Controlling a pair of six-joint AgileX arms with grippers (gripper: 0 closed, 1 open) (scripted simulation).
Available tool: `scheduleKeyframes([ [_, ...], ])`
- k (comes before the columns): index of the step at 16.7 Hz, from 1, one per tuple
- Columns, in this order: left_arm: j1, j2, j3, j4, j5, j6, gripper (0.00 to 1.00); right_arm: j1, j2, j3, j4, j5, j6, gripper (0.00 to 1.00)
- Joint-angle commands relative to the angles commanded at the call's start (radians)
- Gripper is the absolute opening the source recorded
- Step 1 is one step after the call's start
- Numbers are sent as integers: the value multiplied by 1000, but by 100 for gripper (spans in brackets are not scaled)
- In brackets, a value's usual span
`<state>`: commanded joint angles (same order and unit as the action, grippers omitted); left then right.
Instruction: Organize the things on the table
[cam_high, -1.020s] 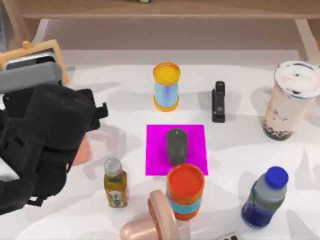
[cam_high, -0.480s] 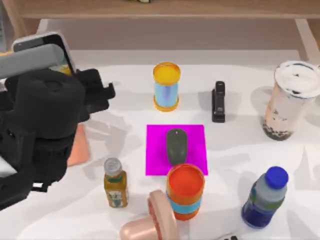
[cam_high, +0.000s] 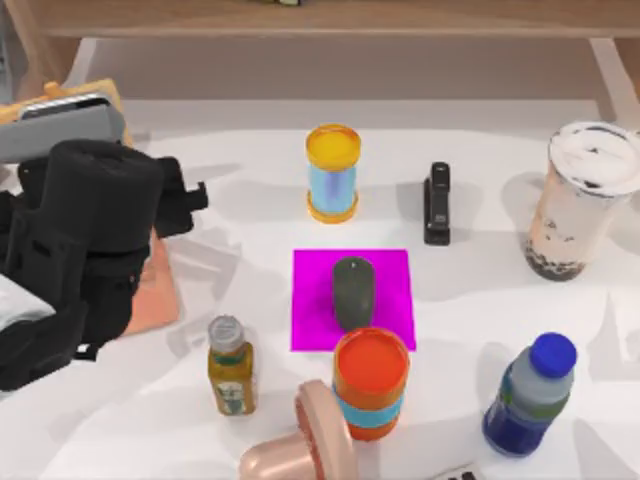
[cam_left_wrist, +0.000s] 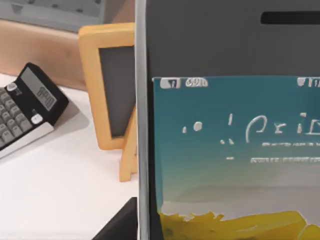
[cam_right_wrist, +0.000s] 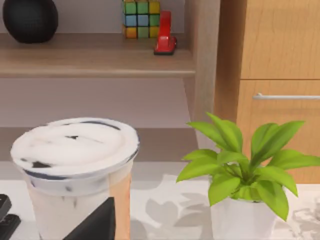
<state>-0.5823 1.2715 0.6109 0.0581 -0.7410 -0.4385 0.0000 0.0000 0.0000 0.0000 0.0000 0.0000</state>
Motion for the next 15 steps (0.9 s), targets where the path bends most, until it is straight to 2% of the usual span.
scheduleKeyframes([
  [1,0,0,0,0,0,0,0,0,0,0,0,0,0,100],
  [14,0,0,0,0,0,0,98,0,0,0,0,0,0,100],
  [15,0,0,0,0,0,0,100,0,0,0,0,0,0,100],
])
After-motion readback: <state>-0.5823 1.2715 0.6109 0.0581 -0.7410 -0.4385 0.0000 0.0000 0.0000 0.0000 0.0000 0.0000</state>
